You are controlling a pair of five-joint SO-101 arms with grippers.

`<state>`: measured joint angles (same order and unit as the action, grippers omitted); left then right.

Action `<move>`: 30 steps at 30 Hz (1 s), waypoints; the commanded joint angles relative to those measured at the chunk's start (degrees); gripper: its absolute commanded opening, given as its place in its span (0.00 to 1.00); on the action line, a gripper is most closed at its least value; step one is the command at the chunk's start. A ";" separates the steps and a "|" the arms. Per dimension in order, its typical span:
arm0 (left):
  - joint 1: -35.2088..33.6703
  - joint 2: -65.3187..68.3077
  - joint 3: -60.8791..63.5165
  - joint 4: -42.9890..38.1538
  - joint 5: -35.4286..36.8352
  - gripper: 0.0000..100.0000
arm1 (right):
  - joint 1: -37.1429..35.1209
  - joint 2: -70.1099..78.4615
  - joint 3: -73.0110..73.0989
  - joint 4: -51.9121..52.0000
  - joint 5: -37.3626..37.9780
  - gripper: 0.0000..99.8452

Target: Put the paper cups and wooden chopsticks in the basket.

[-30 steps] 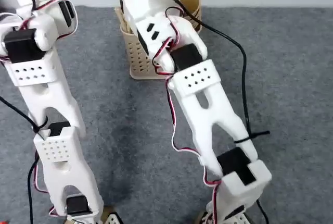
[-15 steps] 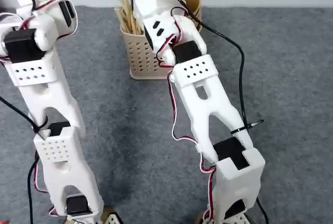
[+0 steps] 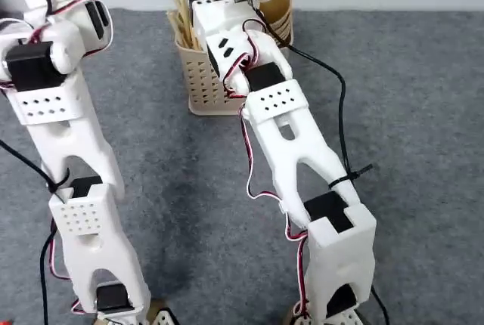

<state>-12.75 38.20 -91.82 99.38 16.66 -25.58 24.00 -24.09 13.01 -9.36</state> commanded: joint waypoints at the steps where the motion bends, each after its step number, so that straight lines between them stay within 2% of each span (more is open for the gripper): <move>1: -0.53 -0.62 -0.22 1.23 -0.18 0.10 | 0.66 0.22 -3.16 -1.01 -0.53 0.01; 16: -0.53 -0.62 -0.22 1.23 -0.18 0.10 | 0.66 2.07 -3.16 -1.01 -0.44 0.01; 20: -0.53 -0.62 -0.22 1.23 -0.18 0.10 | 0.48 1.36 -3.25 -0.57 -0.44 0.09; 22: -0.44 -0.62 -0.22 1.23 -0.18 0.10 | 0.04 0.22 -3.25 3.65 -0.44 0.13; 26: -0.44 -0.62 -0.22 1.23 -0.18 0.10 | -0.48 -2.24 -3.25 13.14 -0.53 0.17; 30: -0.44 -0.62 -0.22 1.23 -0.18 0.10 | -0.40 -4.09 -3.25 13.76 -0.53 0.17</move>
<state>-12.75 38.20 -91.82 99.38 16.66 -25.93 22.86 -26.46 25.05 -9.36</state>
